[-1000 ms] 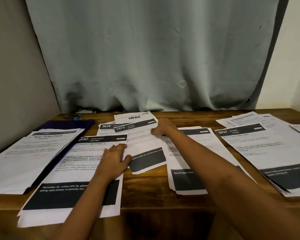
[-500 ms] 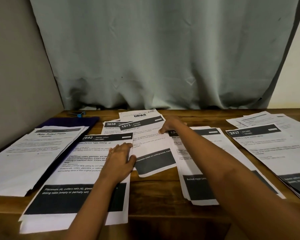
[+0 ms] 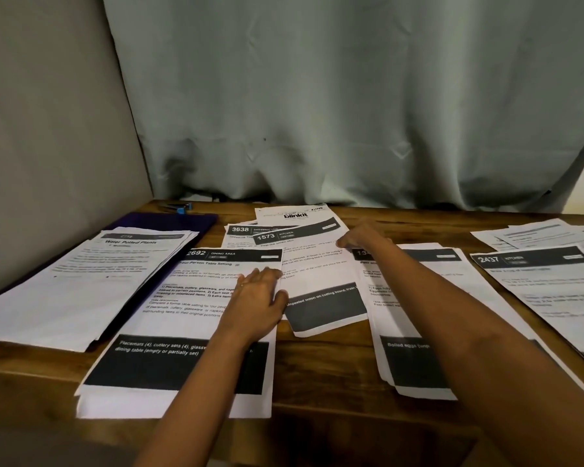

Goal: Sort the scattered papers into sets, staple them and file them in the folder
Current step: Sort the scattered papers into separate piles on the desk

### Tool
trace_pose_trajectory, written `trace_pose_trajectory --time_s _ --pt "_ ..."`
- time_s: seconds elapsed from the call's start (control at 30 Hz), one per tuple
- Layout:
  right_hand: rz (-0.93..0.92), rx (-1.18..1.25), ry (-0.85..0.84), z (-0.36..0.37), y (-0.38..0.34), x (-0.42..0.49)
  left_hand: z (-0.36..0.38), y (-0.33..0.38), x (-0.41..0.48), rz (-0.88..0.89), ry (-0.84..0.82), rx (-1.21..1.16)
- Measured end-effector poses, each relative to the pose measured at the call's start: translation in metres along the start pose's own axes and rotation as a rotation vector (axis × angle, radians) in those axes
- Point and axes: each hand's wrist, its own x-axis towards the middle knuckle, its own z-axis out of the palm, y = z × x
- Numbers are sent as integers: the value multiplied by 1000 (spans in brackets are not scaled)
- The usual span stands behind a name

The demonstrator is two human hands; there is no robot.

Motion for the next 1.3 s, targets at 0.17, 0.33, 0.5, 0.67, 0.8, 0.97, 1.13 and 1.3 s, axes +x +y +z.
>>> trace_pose_trajectory --time_s 0.17,0.33,0.5,0.67,0.8,0.97,1.13,1.3 --pt "-18 142 57 -4 -5 2 1 -1 0 23 10 -11" --pt "-118 323 157 -9 -11 8 3 -3 1 37 33 -38" --pt "-189 538 385 -25 -25 1 0 -1 0 22 73 -102" --pt "-362 765 707 -50 -41 -8 -6 6 -5 -8 87 -151" --pt "-467 958 880 -76 -52 -9 -6 5 -4 -26 73 -173" --pt "-406 1116 851 -102 -53 -15 -8 10 -7 -91 185 -373" --pt "-302 1071 597 -110 -35 -37 -35 21 -9 -182 435 -749" --pt "-273 1086 287 -111 -1 -73 -54 20 6 -280 382 -960"
